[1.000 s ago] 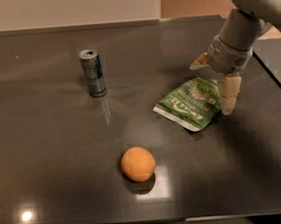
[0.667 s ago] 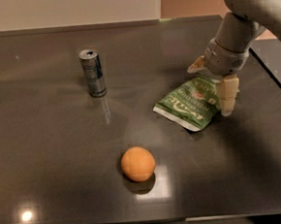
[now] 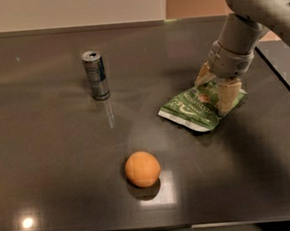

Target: Pick green jalapeno chip bag

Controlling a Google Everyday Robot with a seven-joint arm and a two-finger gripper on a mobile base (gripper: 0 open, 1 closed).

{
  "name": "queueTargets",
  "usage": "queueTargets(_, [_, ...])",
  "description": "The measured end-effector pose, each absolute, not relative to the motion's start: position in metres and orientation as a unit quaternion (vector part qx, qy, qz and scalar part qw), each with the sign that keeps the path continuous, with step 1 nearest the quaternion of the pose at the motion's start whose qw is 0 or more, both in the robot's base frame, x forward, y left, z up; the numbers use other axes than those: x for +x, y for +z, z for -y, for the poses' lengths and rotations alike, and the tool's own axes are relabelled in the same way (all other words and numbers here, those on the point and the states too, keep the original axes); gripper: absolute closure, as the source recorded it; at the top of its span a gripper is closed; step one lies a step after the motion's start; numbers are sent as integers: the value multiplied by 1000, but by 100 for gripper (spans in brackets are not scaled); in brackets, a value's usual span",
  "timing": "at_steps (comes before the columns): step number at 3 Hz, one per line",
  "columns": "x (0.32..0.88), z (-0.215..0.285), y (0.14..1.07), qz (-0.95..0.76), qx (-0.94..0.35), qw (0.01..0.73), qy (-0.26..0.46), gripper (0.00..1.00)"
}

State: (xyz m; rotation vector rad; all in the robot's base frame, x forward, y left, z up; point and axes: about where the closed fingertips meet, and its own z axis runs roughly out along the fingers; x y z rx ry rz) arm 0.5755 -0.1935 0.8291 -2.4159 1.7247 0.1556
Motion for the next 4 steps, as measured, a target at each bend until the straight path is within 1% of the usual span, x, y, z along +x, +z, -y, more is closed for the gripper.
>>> queueTargets(2, [570,185,853,-573,-812,97,48,88])
queueTargets(3, [567,180,875,-573,-810,112,50,100])
queueTargets(4, [568,174,899,-578,-804,127,60,100])
